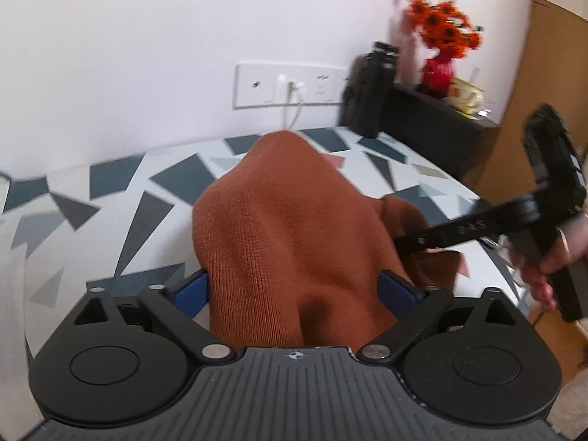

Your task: Fold clothes

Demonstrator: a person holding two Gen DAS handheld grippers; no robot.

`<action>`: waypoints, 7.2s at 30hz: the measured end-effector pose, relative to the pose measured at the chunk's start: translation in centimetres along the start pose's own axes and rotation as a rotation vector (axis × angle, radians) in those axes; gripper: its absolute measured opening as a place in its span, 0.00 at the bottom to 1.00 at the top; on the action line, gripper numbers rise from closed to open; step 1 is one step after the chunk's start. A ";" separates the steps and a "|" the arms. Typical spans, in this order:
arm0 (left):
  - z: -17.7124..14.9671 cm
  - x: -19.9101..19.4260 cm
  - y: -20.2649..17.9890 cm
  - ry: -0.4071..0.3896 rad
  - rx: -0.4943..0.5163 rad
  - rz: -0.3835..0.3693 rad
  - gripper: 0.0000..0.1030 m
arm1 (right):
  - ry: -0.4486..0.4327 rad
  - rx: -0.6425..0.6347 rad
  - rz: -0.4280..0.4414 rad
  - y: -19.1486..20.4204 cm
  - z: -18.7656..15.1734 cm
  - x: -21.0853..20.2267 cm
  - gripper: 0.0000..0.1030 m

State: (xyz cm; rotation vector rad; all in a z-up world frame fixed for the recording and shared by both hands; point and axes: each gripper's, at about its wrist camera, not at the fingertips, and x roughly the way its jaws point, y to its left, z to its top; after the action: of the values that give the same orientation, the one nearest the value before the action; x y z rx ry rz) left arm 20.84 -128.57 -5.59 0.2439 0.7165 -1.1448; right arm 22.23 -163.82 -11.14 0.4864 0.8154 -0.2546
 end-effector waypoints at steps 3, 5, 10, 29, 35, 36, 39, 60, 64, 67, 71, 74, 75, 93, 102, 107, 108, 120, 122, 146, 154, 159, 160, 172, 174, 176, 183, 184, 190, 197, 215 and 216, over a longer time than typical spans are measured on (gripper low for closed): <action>0.5 0.2 1.5 0.021 -0.086 0.020 0.22 | -0.012 0.006 0.019 -1.1 0.4 0.1 0.11; 0.7 -0.4 2.3 0.013 -0.118 0.038 0.19 | -0.032 0.023 0.024 -1.8 0.9 -0.1 0.10; -0.1 -2.0 4.1 -0.005 -0.172 0.100 0.17 | -0.092 0.079 0.029 -3.4 2.7 -0.7 0.07; -2.5 -7.9 7.3 -0.044 -0.253 0.265 0.65 | -0.117 -0.060 0.004 0.6 5.4 0.2 0.48; -1.7 -5.2 2.6 0.043 -0.047 0.086 0.82 | -0.049 -0.165 -0.032 1.3 2.6 0.3 0.56; -1.9 -4.4 1.8 0.068 -0.015 0.067 0.82 | -0.039 -0.187 -0.033 1.5 2.1 0.3 0.59; -2.9 -2.0 -0.2 0.141 0.104 0.080 0.82 | -0.038 -0.293 -0.073 3.0 0.6 0.4 0.76; -1.7 -8.9 9.7 -0.042 -0.184 0.292 0.12 | -0.204 -0.272 -0.123 4.5 3.8 1.8 0.18; -1.8 -9.5 12.1 -0.061 -0.265 0.313 0.12 | -0.216 -0.132 -0.151 4.0 5.9 2.4 0.34; -2.3 -9.4 13.0 -0.058 -0.296 0.304 0.12 | -0.179 -0.133 -0.146 4.4 4.9 2.2 0.58; -3.0 -9.3 13.5 -0.049 -0.309 0.261 0.12 | -0.105 -0.095 -0.154 3.9 1.6 1.1 0.64; -3.3 -9.2 13.7 -0.051 -0.303 0.230 0.12 | -0.029 -0.041 -0.150 3.6 -1.7 0.6 0.63; -3.4 -9.3 13.8 -0.053 -0.309 0.221 0.12 | -0.003 -0.034 -0.148 3.8 -2.8 0.6 0.63; -5.2 -12.3 15.1 -0.128 -0.446 0.090 0.12 | 0.141 -0.145 -0.166 7.0 -6.4 2.3 0.07; -8.5 -13.8 16.5 -0.075 -0.512 0.107 0.12 | 0.125 -0.143 -0.298 2.6 -5.2 0.0 0.06; -11.5 -14.2 17.6 -0.026 -0.587 0.141 0.12 | 0.142 -0.149 -0.357 0.9 -5.5 -0.7 0.05; -11.9 -14.3 17.5 -0.015 -0.586 0.147 0.12 | 0.147 -0.146 -0.365 0.4 -5.5 -0.7 0.05; -14.2 -13.3 16.7 0.093 -0.477 0.219 0.14 | 0.161 -0.105 -0.437 -1.7 -4.9 -0.2 0.08; -13.9 -13.1 16.7 0.113 -0.474 0.235 0.21 | 0.161 -0.104 -0.448 -1.4 -4.8 -0.1 0.16; 1.7 -18.1 12.7 -0.360 -0.426 0.200 0.67 | -0.282 0.178 -0.020 7.2 7.8 -10.3 0.47; 0.3 -14.0 9.0 -0.221 -0.373 0.166 0.67 | -0.263 0.075 -0.051 5.8 8.8 -9.4 0.48; -0.5 -8.9 4.4 -0.083 -0.331 0.067 0.67 | -0.148 0.090 -0.098 2.5 6.8 -5.9 0.48; -0.3 -7.9 3.4 -0.067 -0.321 0.047 0.67 | -0.137 0.099 -0.102 1.8 6.6 -5.3 0.48; -0.1 0.1 -1.6 0.112 -0.328 0.054 0.67 | -0.023 -0.039 -0.060 -1.9 5.2 -1.1 0.51; -0.5 1.1 -2.6 0.165 -0.273 0.046 0.67 | 0.001 -0.044 -0.044 -2.7 4.9 -0.5 0.52; -1.3 1.9 -3.8 0.212 -0.215 0.034 0.67 | 0.020 -0.061 -0.035 -3.5 4.5 0.0 0.53; -3.7 4.5 -5.7 0.299 -0.190 0.082 0.75 | 0.082 -0.097 -0.026 -4.8 3.6 2.3 0.55; -3.9 4.8 -5.8 0.301 -0.189 0.098 0.75 | 0.083 -0.100 -0.023 -4.8 3.6 2.4 0.55; -4.0 6.0 -6.0 0.292 -0.164 0.142 0.75 | 0.094 -0.118 -0.011 -4.5 3.4 2.9 0.57; -4.0 5.9 -5.5 0.270 -0.116 0.124 0.42 | 0.094 -0.104 -0.032 -4.3 3.1 2.9 0.59; -3.5 2.0 0.7 0.192 -0.191 0.008 0.01 | 0.122 -0.057 -0.149 -2.6 0.6 0.7 0.61; -3.8 1.9 1.1 0.195 -0.198 0.007 0.01 | 0.139 -0.070 -0.148 -2.1 0.0 0.8 0.61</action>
State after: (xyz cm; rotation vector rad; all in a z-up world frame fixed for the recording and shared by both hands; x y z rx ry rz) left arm 20.76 -127.49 -9.83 0.1914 0.9943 -1.0442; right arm 21.93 -165.65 -12.43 0.3810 0.9949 -0.3306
